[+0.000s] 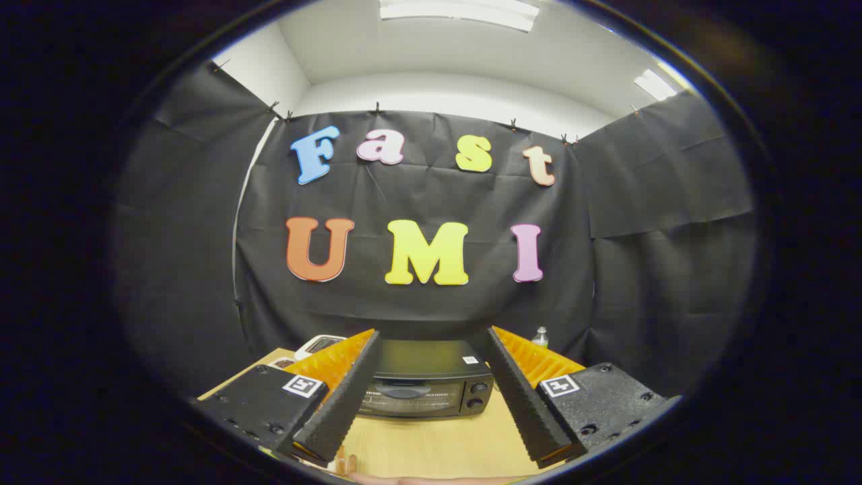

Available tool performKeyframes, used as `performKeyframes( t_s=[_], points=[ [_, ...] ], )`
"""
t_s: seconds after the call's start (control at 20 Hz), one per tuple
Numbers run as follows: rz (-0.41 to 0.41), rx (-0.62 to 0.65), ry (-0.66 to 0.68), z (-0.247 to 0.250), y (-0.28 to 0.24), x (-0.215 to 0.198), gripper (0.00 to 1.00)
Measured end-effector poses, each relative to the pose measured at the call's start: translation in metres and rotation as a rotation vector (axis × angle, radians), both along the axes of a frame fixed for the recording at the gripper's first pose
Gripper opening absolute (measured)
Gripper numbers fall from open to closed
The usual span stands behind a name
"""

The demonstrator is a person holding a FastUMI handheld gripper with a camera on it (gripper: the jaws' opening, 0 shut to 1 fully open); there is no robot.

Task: Open the toaster oven, put the food inside, and close the toaster oven door.

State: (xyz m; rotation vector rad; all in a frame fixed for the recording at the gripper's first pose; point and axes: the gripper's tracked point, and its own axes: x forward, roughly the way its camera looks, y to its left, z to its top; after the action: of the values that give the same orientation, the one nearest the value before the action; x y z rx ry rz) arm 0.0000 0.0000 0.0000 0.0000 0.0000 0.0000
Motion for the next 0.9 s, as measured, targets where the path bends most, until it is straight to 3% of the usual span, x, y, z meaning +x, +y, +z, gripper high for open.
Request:
performKeyframes(
  t_s=[0.15, 0.55, 0.9],
  points=[
    [0.032, 0.003, 0.022, -0.008, 0.007, 0.005, 1.0],
    [-0.002, -0.001, 0.055, -0.028, -0.005, 0.03, 1.0],
    [0.017, -0.009, 0.123, -0.064, 0.007, 0.093, 1.0]
  ],
)
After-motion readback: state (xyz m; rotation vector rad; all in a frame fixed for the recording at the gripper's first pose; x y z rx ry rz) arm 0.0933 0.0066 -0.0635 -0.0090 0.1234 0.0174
